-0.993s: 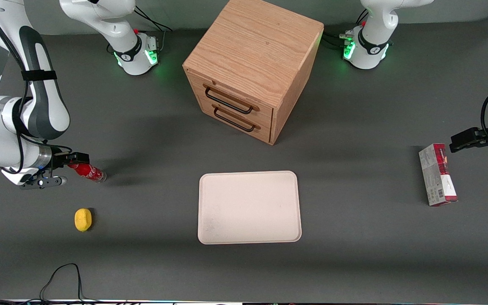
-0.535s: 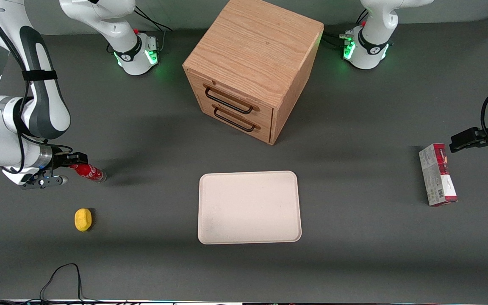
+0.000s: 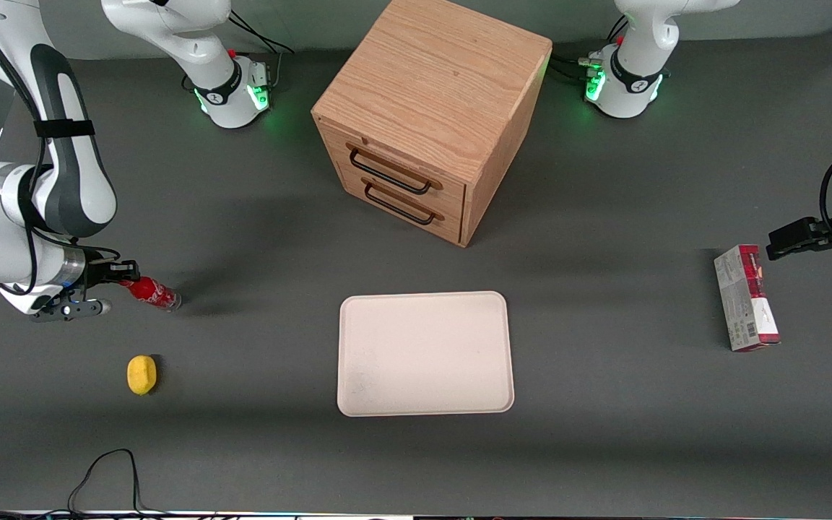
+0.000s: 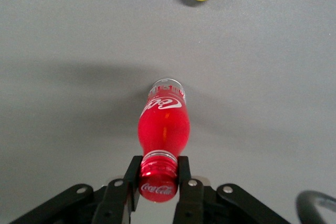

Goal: Place coke bottle on tray
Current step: 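Lower the right gripper over the bottle cap and close on it, then lift the bottle and carry it with the right gripper to the tray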

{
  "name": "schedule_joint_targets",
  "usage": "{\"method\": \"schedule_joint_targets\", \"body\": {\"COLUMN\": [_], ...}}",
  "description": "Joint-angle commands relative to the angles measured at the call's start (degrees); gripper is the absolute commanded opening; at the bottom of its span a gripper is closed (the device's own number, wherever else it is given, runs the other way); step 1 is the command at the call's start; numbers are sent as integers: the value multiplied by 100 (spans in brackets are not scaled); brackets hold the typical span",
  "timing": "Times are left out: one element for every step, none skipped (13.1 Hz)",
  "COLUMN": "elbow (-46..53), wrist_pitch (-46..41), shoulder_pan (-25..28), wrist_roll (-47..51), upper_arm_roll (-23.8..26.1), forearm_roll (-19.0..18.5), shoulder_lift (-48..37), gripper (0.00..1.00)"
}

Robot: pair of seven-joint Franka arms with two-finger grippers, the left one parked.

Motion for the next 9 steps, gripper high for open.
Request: {"method": "schedule_joint_targets", "body": {"elbow": [7,234,654,1172,1612,2339,2842,3360,3922], "wrist_pitch": [3,-154,-660,-1361,-1890,-2583,-3129,-3657,-4149], "shoulder_pan": [32,58,58,58,67,84,189,286,304], "wrist_roll": [-121,-68,-68,-59,-33,263,371,502,686], "upper_arm_roll": [-38,-38,-30,-21,-12,23,23,23,23], "forearm_roll": [67,67,76,85,189,434,445,454,463], "shoulder_lift": [-145,-154,-128,-93,-92,-110,-92,-14,161], "gripper": [0,0,0,0,0,0,0,0,0]}}
